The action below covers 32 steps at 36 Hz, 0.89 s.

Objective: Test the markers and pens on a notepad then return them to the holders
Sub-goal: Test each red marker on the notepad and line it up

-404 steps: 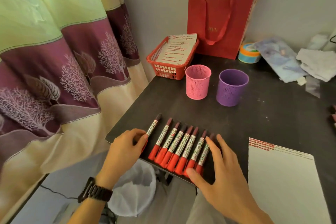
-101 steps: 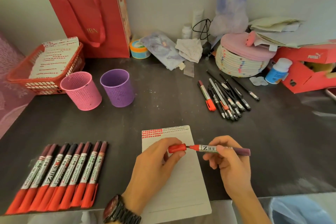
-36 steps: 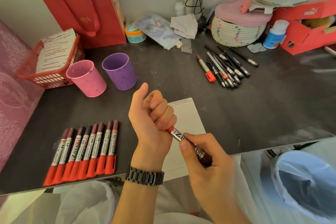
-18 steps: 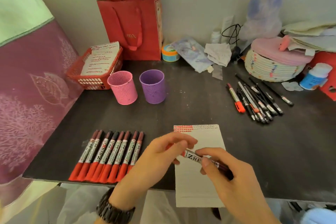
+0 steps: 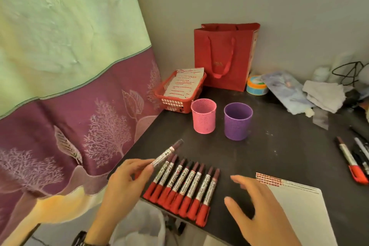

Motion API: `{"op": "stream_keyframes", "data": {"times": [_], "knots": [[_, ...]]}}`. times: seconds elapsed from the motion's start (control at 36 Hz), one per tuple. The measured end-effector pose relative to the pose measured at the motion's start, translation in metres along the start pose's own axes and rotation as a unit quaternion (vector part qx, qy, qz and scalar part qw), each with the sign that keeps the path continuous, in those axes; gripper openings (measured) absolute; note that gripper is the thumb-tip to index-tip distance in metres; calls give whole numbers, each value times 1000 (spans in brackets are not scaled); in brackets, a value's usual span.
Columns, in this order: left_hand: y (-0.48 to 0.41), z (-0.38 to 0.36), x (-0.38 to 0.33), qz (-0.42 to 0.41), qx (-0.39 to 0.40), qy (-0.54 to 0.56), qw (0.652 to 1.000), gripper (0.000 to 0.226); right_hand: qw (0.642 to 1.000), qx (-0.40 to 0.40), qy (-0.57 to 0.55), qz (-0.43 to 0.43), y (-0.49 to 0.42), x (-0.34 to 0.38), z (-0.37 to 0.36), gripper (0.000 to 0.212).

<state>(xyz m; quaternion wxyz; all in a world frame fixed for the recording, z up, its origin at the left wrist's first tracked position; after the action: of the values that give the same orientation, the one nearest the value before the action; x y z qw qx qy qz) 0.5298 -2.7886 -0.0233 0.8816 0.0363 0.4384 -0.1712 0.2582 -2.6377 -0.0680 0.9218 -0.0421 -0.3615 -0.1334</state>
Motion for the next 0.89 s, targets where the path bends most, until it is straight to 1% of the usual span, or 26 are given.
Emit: {"op": "stream_keyframes", "data": {"times": [0.06, 0.14, 0.22, 0.28, 0.33, 0.42, 0.53, 0.64, 0.69, 0.89], "knots": [[0, 12, 25, 33, -59, -44, 997, 20, 999, 16, 32, 9, -3, 2, -15, 45], [3, 13, 57, 78, -85, -102, 988, 16, 999, 25, 46, 14, -5, 3, -33, 54], [5, 4, 72, 88, -73, -130, 985, 16, 996, 36, 79, 8, -5, -3, -49, 60], [6, -2, 74, 83, -68, -132, 985, 15, 992, 37, 119, 4, -5, -6, -54, 58], [5, -5, 75, 74, -68, -140, 985, 17, 993, 19, 115, 4, -3, -8, -53, 56], [3, -9, 74, 72, -63, -154, 983, 20, 994, 19, 106, 1, -3, -13, -55, 62], [2, -17, 73, 66, -46, -144, 986, 21, 993, 15, 116, 0, -4, -12, -56, 66], [2, -20, 74, 65, -41, -139, 987, 23, 993, 33, 114, 12, -2, -8, -58, 84], [3, -20, 72, 61, -42, -146, 987, 26, 992, 39, 117, 24, -2, -6, -59, 88], [5, -24, 68, 55, -33, -145, 987, 23, 986, 67, 152, 33, 2, 2, -62, 82]]}}
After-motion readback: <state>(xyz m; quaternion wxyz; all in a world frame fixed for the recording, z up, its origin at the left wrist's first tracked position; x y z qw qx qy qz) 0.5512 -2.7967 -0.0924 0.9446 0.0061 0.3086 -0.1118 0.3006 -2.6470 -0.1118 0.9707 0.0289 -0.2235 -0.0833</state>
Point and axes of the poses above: each hand's wrist, its own y-axis away from the middle knuckle, its own z-axis out of the back of the hand, x = y × z, the point moved 9 cm from there along -y, towards the middle knuckle, and after that the axes turned 8 degrees about x, right-handed, at the moved point
